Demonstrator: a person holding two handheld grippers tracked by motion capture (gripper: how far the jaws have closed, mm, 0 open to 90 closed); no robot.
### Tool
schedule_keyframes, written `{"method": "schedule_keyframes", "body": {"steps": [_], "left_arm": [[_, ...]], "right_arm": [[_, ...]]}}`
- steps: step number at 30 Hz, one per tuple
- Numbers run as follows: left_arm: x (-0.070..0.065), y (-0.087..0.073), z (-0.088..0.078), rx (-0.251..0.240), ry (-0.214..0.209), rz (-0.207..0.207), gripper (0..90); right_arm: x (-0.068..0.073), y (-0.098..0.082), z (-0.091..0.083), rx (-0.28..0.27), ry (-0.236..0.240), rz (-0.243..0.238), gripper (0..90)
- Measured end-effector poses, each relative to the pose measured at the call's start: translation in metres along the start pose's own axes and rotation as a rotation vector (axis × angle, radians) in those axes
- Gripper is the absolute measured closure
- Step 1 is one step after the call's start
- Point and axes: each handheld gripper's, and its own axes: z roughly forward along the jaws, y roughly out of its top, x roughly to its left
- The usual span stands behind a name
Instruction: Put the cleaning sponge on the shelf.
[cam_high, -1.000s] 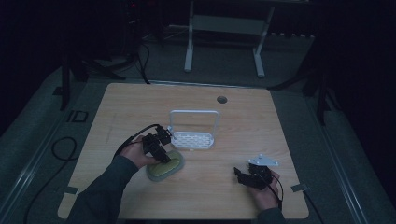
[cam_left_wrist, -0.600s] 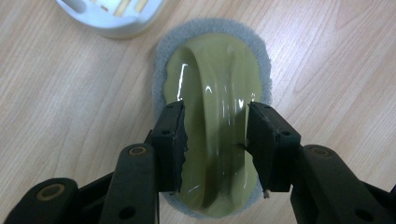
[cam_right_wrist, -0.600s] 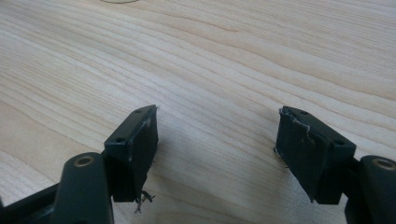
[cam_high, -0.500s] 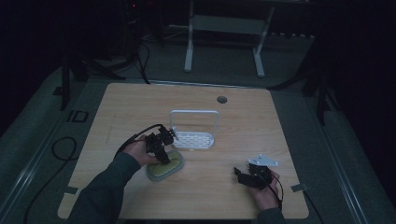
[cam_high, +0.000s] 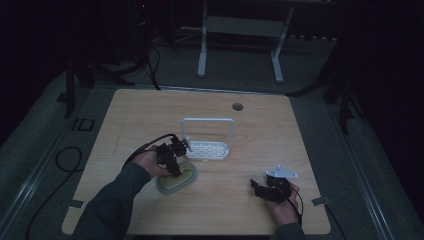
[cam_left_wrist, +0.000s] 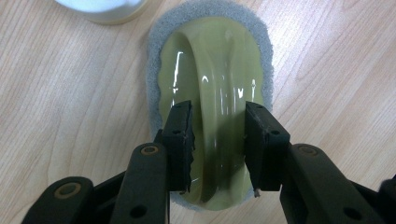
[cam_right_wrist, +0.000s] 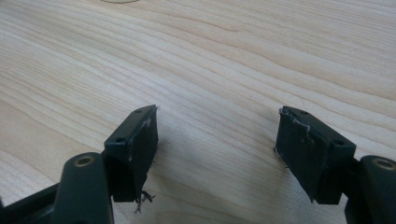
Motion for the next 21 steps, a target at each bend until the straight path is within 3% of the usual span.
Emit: {"method": "schedule_keyframes", "body": {"steps": [14,21], "left_arm": [[-0.0008,0.0084,-0.0005,0.042,-0.012,0.018,69.2],[-0.0054,0.0101,-0.0024,0.043,0.031,0.061,71.6]], "right_arm": [[0.0,0.0,0.0,0.0,0.0,0.0,29.0],[-0.0001,0.0,0.0,0.0,0.001,0.0,29.0]]}}
